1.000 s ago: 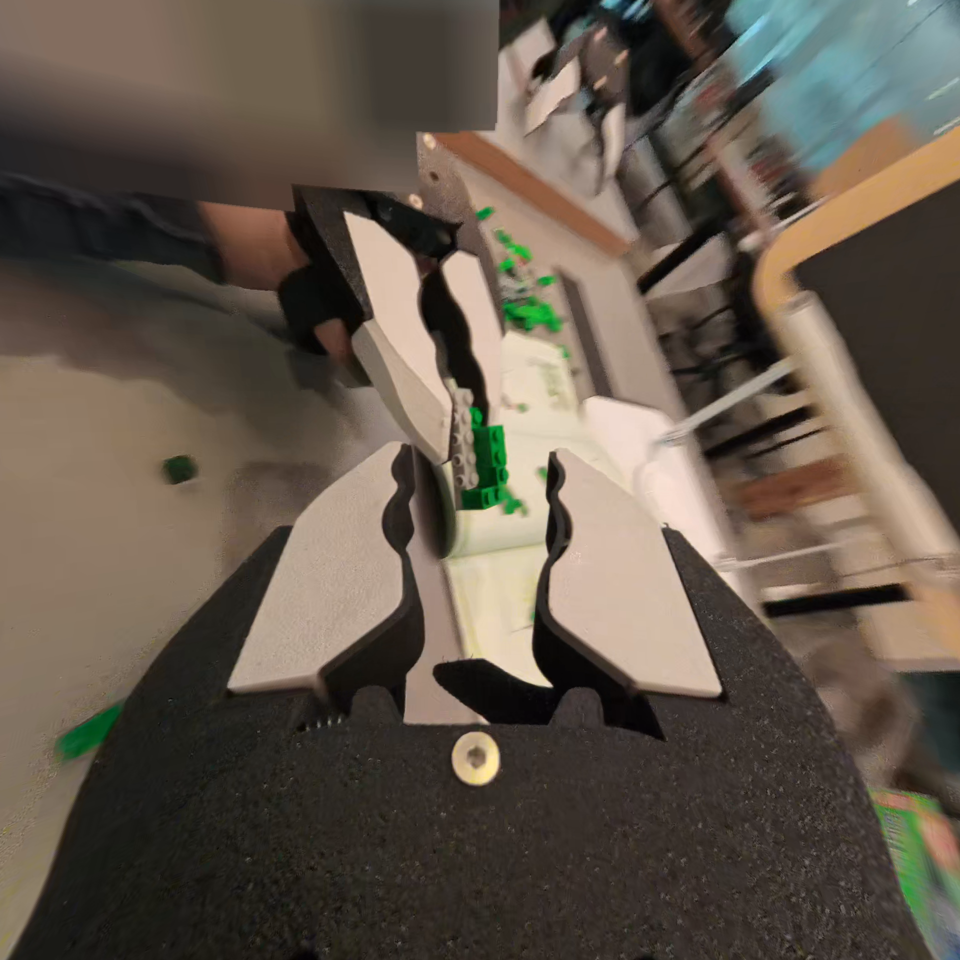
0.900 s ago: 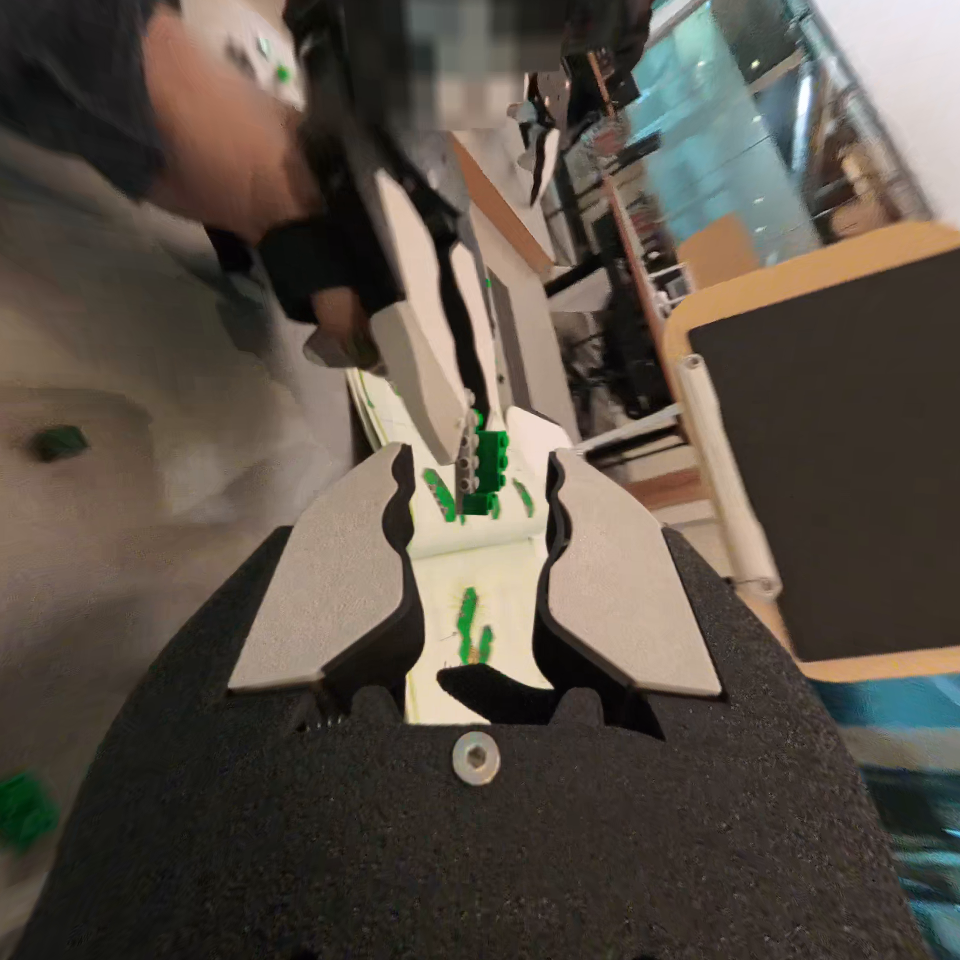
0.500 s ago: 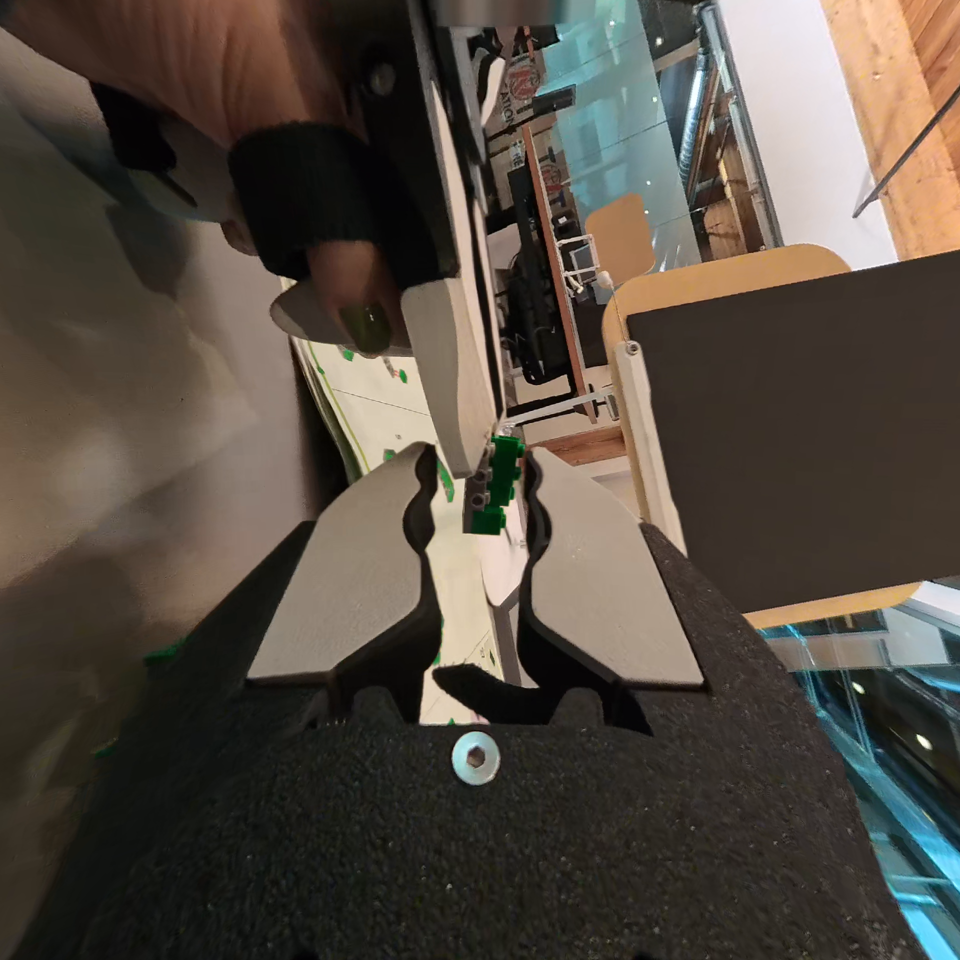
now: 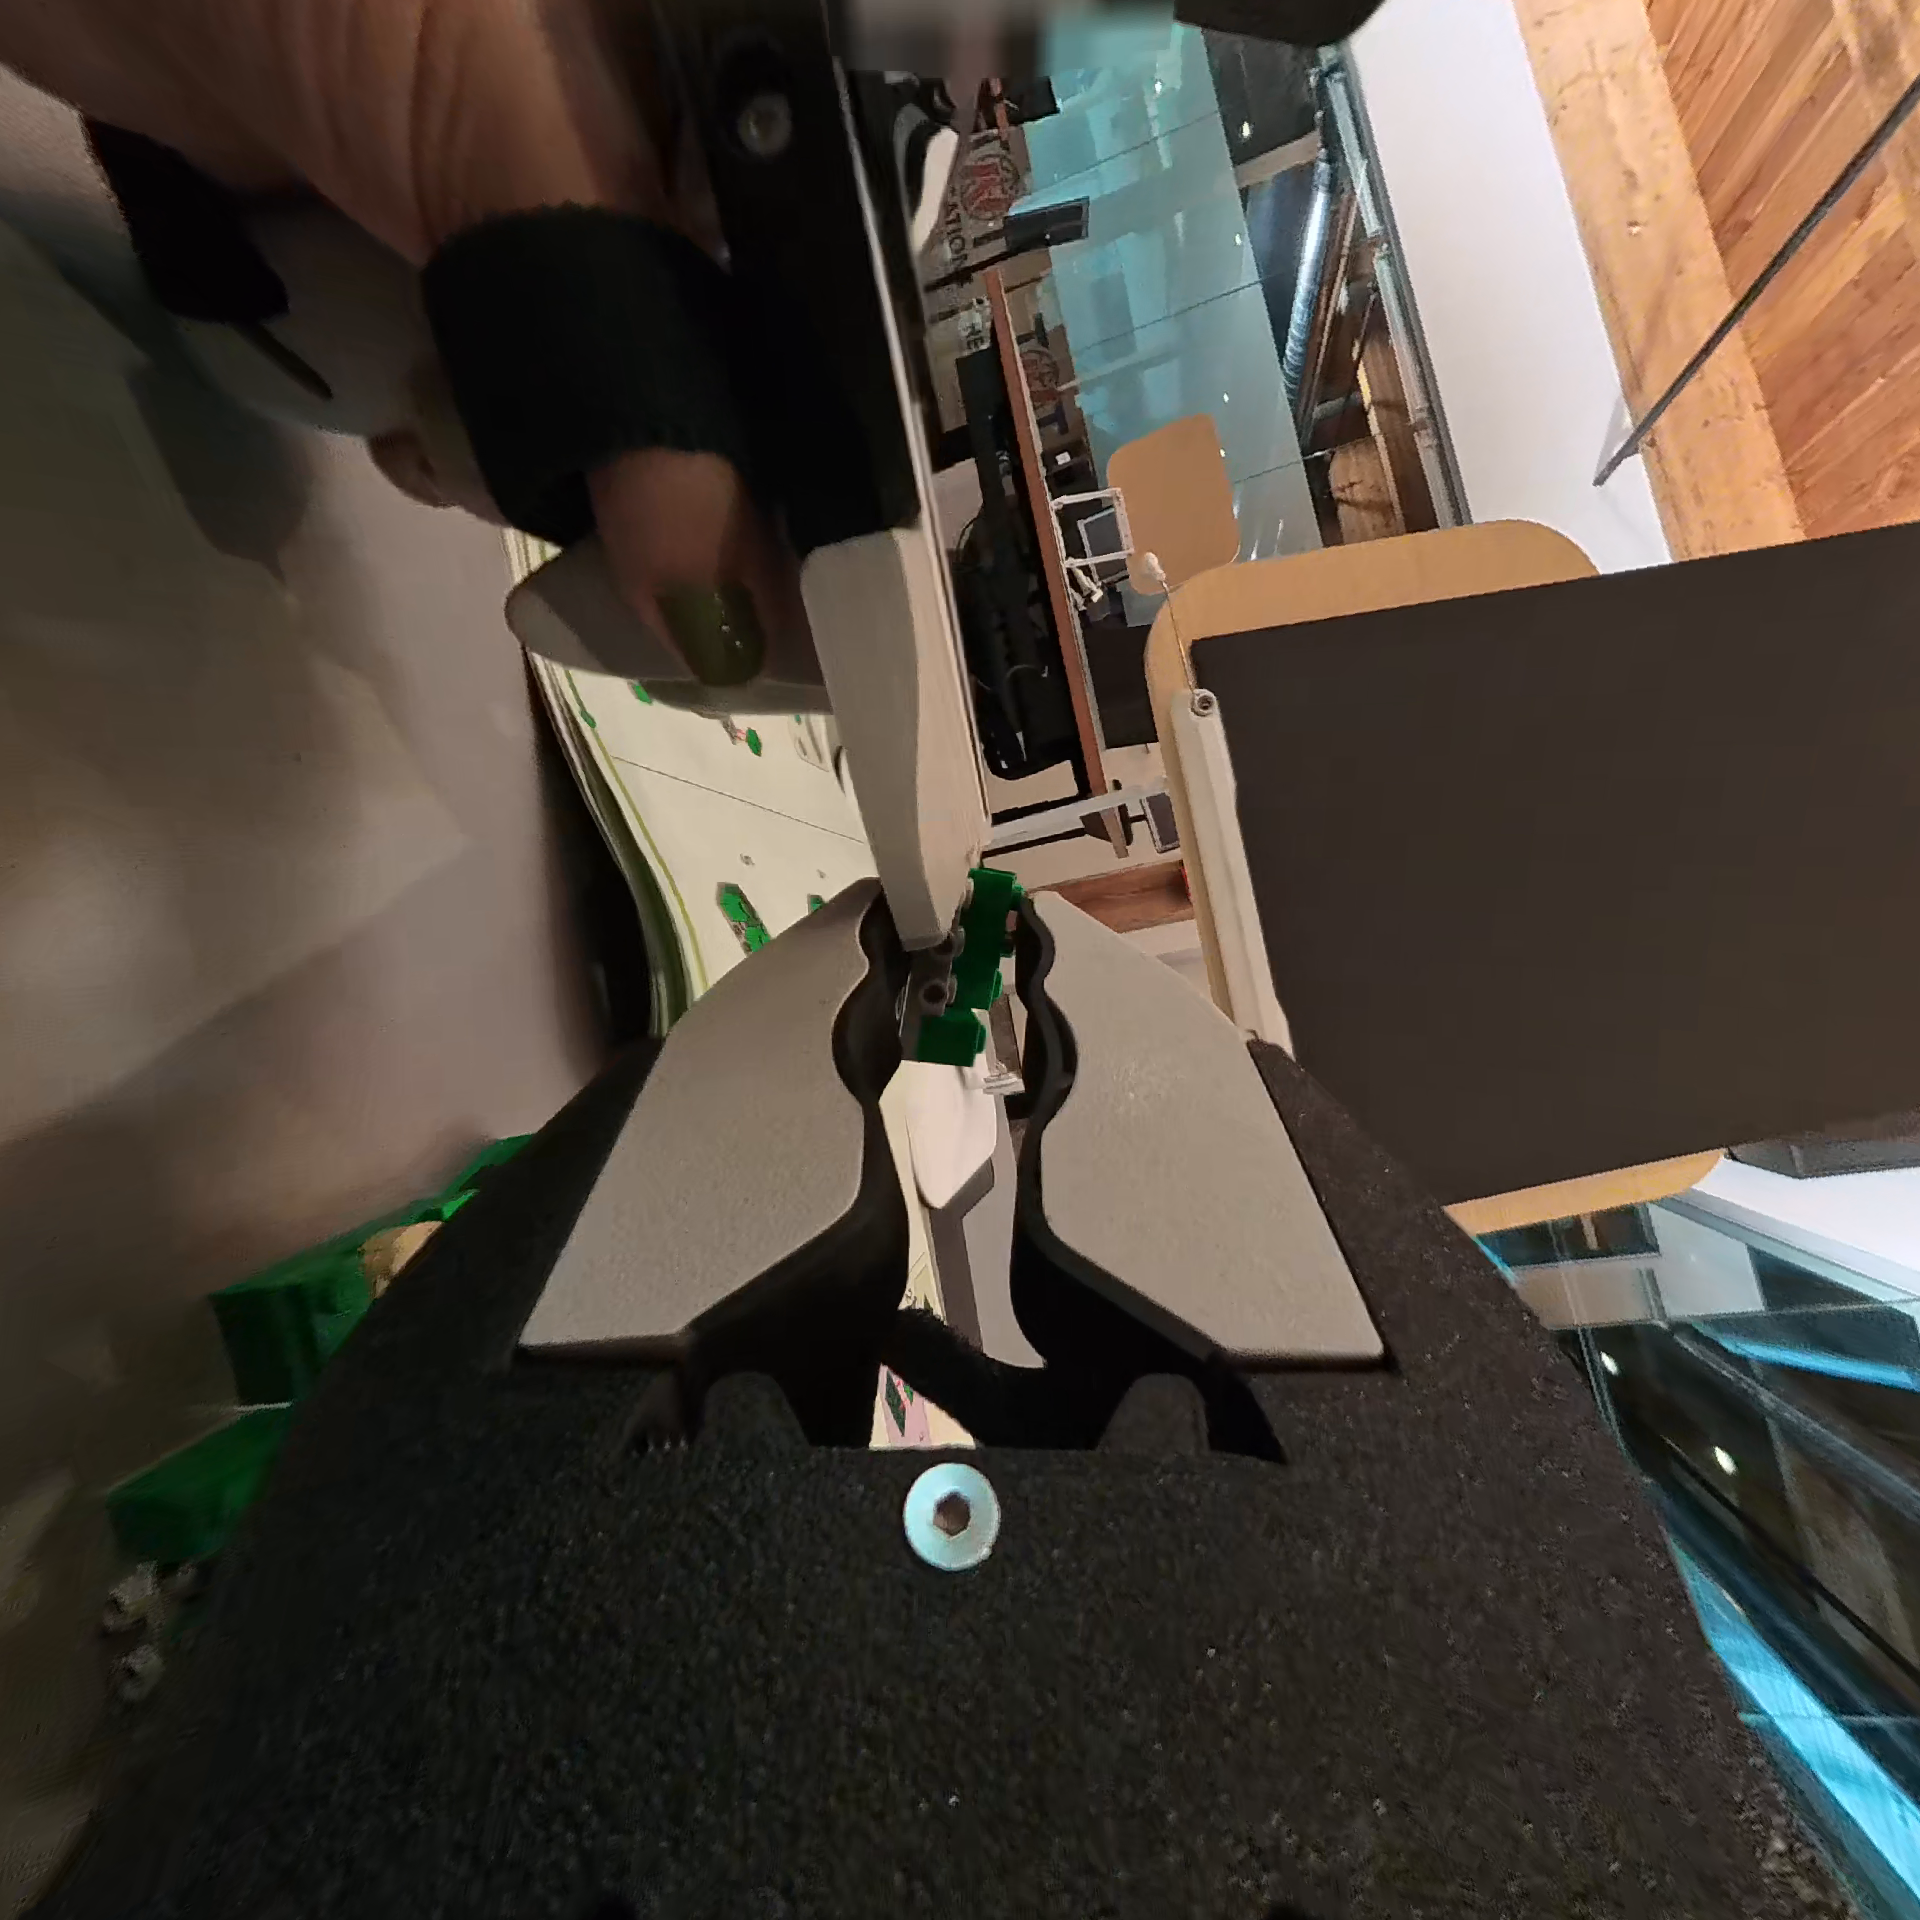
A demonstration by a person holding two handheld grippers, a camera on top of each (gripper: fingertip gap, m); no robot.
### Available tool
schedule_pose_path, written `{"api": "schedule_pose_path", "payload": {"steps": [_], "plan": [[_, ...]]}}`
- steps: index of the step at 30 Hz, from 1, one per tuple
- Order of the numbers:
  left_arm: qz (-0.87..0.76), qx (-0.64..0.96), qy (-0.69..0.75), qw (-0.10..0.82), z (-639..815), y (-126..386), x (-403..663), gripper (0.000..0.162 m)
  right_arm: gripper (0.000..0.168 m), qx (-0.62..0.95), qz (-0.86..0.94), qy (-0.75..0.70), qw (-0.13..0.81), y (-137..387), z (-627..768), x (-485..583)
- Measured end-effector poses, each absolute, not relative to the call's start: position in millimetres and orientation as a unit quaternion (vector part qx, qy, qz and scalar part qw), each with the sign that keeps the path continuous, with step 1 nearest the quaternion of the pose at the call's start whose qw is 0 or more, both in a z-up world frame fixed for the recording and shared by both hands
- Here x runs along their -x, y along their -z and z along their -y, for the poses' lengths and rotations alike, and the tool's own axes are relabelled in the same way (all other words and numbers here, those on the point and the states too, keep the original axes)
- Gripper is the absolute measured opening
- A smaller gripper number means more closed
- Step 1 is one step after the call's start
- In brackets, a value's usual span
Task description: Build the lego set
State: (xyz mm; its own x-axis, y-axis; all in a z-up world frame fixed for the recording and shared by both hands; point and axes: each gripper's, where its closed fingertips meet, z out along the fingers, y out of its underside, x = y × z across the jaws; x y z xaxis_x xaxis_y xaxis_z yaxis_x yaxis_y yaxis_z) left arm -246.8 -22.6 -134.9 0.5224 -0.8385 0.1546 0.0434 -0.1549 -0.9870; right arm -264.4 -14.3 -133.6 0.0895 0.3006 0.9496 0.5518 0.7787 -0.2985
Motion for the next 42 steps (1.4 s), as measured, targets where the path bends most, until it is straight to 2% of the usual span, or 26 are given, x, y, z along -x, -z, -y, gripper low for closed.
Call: {"api": "schedule_pose_path", "payload": {"steps": [7,11,14,19,21,29,42], "plan": [[-0.302,0.667,0.372,0.571,19.8,137.9,248.2,0.02,0.02,0.303,0.665,0.125,0.671,134.5,11.8,264.3],[-0.28,0.669,0.373,0.579,17.2,135.0,258.2,0.03,0.02,0.306,0.653,0.141,0.679,129.5,6.3,260.5],[-0.289,0.659,0.382,0.58,21.9,132.5,259.1,0.021,0.019,0.31,0.65,0.138,0.68,127.9,3.9,258.5],[-0.304,0.659,0.382,0.572,23.0,135.2,251.0,0.024,0.02,0.302,0.656,0.136,0.678,130.1,6.8,260.3],[-0.307,0.658,0.365,0.583,21.9,134.6,251.9,0.016,0.019,0.299,0.656,0.135,0.68,129.5,7.9,260.7],[-0.348,0.649,0.309,0.602,25.2,137.2,251.4,0.016,0.022,0.301,0.666,0.102,0.675,133.5,11.7,262.1],[-0.352,0.644,0.309,0.605,26.5,136.2,249.1,0.015,0.019,0.318,0.678,0.066,0.659,135.0,12.9,259.7]]}}
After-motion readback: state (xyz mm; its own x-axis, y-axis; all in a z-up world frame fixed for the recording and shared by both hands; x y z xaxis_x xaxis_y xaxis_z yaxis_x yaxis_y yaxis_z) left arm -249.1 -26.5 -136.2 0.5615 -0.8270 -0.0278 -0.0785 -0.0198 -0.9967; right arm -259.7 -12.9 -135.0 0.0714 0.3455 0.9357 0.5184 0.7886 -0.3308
